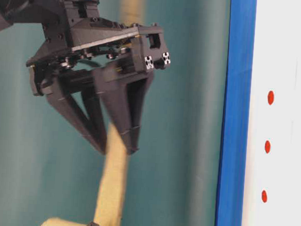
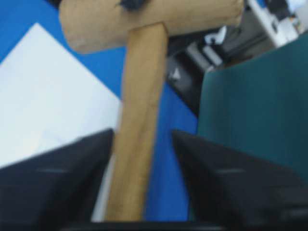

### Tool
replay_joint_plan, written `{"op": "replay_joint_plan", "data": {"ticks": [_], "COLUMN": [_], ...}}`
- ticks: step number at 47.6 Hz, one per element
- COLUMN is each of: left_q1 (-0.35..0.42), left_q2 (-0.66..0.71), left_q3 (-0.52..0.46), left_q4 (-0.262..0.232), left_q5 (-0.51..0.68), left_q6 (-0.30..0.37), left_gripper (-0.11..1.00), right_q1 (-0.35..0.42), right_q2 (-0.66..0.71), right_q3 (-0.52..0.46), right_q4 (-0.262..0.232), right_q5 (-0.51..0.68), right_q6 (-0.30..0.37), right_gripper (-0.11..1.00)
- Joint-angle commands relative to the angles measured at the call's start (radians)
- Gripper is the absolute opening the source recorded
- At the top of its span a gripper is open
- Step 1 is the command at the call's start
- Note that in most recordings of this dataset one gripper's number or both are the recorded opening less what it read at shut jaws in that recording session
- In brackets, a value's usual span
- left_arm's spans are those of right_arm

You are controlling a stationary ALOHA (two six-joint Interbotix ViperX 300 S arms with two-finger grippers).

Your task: Hit the mark with a hammer.

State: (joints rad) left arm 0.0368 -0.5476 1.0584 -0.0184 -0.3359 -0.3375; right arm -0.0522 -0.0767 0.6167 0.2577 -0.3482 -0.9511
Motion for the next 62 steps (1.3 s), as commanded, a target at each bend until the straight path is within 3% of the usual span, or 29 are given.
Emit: {"op": "replay_joint_plan", "data": {"ticks": [1,5,8,17,27,33,62], "left_q1": [0.002,0.003,0.003,0.005,0.005,0.002,-0.017], "left_q2": [-0.008,-0.008,-0.008,-0.008,-0.008,-0.008,-0.008], "left_q3": [-0.018,-0.018,-0.018,-0.018,-0.015,-0.017,-0.018], "left_q4": [0.002,0.003,0.003,0.005,0.005,0.003,0.003], "left_q5": [-0.008,-0.008,-0.008,-0.008,-0.008,-0.018,-0.025], "left_q6": [0.003,0.005,0.006,0.061,0.318,0.422,0.431], "left_gripper": [0.46,0.46,0.46,0.46,0.46,0.46,0.46], "right_q1": [0.0,0.002,0.0,0.002,0.005,0.005,-0.009], "right_q2": [-0.026,-0.028,-0.029,-0.052,-0.089,-0.092,-0.035], "right_q3": [-0.018,-0.02,-0.021,-0.021,-0.023,-0.023,-0.023], "right_q4": [0.009,0.023,0.044,0.114,0.155,0.16,0.17], "right_q5": [0.02,0.034,0.043,0.078,0.132,0.14,0.143], "right_q6": [0.003,0.003,0.005,0.021,0.092,0.147,0.313], "right_gripper": [0.63,0.86,0.95,0.92,0.92,0.92,0.89]}}
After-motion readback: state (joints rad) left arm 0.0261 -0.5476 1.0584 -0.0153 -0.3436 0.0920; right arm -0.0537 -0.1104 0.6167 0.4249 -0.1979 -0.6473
